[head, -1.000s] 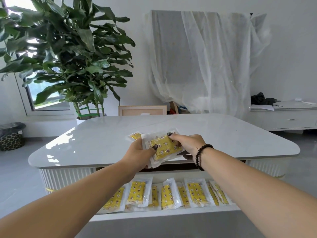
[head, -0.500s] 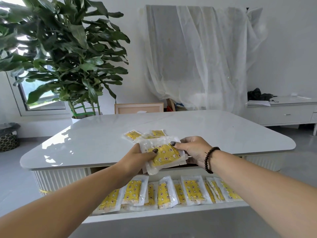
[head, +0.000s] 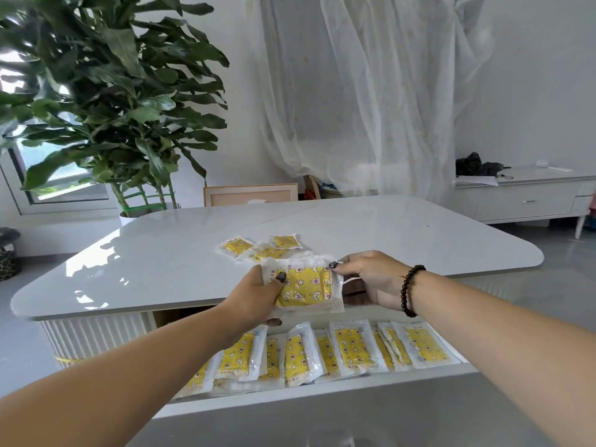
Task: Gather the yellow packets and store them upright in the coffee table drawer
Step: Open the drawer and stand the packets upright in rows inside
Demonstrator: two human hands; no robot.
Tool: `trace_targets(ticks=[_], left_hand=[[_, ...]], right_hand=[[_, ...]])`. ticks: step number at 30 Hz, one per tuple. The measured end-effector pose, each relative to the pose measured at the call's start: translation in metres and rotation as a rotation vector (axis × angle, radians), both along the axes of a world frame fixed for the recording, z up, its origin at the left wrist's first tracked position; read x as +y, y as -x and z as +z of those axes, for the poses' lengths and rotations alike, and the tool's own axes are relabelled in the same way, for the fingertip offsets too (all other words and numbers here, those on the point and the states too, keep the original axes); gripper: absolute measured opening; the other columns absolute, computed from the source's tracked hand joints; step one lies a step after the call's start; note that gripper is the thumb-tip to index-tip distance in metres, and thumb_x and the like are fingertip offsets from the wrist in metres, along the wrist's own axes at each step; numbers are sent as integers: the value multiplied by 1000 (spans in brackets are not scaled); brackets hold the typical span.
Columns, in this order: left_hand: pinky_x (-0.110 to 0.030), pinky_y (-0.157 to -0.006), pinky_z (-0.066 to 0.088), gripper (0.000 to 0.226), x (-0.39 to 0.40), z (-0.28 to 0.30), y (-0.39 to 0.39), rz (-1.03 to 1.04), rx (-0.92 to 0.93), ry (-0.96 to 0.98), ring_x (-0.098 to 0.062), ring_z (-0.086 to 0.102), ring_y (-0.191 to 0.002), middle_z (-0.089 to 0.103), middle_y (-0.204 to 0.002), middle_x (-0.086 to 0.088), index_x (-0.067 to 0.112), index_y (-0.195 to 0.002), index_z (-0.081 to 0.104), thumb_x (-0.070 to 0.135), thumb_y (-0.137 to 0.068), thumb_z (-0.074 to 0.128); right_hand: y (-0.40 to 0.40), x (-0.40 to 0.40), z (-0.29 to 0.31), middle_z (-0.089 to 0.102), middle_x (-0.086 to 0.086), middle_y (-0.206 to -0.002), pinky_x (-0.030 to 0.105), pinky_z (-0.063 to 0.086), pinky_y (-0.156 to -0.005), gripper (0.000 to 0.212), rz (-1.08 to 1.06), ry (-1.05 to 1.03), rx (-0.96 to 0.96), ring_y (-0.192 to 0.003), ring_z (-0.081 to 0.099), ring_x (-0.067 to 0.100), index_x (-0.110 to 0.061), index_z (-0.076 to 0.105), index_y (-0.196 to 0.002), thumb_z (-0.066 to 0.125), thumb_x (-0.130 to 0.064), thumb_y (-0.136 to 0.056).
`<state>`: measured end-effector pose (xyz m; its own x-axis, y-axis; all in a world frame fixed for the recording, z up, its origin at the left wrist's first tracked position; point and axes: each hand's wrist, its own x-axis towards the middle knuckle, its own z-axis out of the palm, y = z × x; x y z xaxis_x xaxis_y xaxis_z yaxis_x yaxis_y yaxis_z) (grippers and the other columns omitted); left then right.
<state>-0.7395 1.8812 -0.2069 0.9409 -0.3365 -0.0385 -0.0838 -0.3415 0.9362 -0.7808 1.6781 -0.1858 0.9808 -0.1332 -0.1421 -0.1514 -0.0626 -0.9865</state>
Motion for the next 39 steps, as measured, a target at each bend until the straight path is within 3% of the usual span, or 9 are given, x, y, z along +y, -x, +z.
trace_targets(ticks=[5,8,11,17,22,24,29,34,39], left_hand=[[-24,-54,56,20,-14,-4,-4,-54,-59,-142,-20,55,-76,54,-98,-9,12,-116,46,25,-102,41],[-32,-63,60,36,-24,-8,-6,-151,-127,-254,-21,55,-81,53,-92,-1,15,-136,34,27,-103,39],[-39,-69,56,44,-36,-13,-3,-217,-155,-305,-24,56,-84,51,-90,7,21,-145,26,25,-103,38],[-34,-61,48,16,-58,-18,-4,-322,-138,-285,-23,53,-76,59,-114,-24,17,-114,49,24,-101,42],[-26,-58,53,31,-72,-34,-10,-354,-109,-333,-18,62,-79,62,-105,-3,21,-128,47,32,-98,49],[-26,-61,56,37,-76,-40,-12,-355,-73,-329,-18,64,-87,61,-110,0,21,-132,45,31,-97,52],[-35,-78,56,39,-78,-45,-19,-329,-23,-325,-22,68,-98,63,-112,-1,14,-134,44,22,-97,51],[-35,-81,56,33,-78,-49,-26,-346,6,-348,-18,69,-97,69,-105,1,16,-130,47,23,-98,51],[-31,-80,55,29,-77,-49,-28,-380,47,-360,-19,69,-98,70,-107,-2,15,-127,49,21,-98,50]], right_hand=[[2,-20,-3,65,8,-71,28,54,-61,6,33,217,85,-56,66,14,-8,64,-85,61,-5,-89],[3,-25,-9,68,2,-82,24,55,-65,9,86,442,81,-68,66,10,-16,64,-94,65,-11,-87],[2,-24,-16,65,1,-97,26,57,-72,26,167,468,80,-86,64,14,-18,61,-105,72,-15,-82],[4,-41,-32,70,3,-99,22,46,-61,25,223,527,138,-80,61,14,-24,63,-102,75,-26,-79],[4,-58,-51,67,-2,-85,16,45,-53,23,286,438,278,-70,61,9,-14,64,-110,67,-17,-87],[2,-66,-60,71,3,-96,21,52,-65,27,291,415,331,-78,64,12,-15,64,-115,65,-13,-88],[-8,-94,-101,66,10,-103,29,47,-70,21,103,588,504,-89,61,24,-13,61,-109,63,-19,-88],[-17,-111,-118,43,1,-75,29,42,-82,16,-39,763,594,-92,45,23,-8,46,-100,56,-16,-92],[-32,-116,-119,47,8,-81,32,43,-80,30,-113,674,626,-87,47,26,-3,51,-120,56,-14,-93]])
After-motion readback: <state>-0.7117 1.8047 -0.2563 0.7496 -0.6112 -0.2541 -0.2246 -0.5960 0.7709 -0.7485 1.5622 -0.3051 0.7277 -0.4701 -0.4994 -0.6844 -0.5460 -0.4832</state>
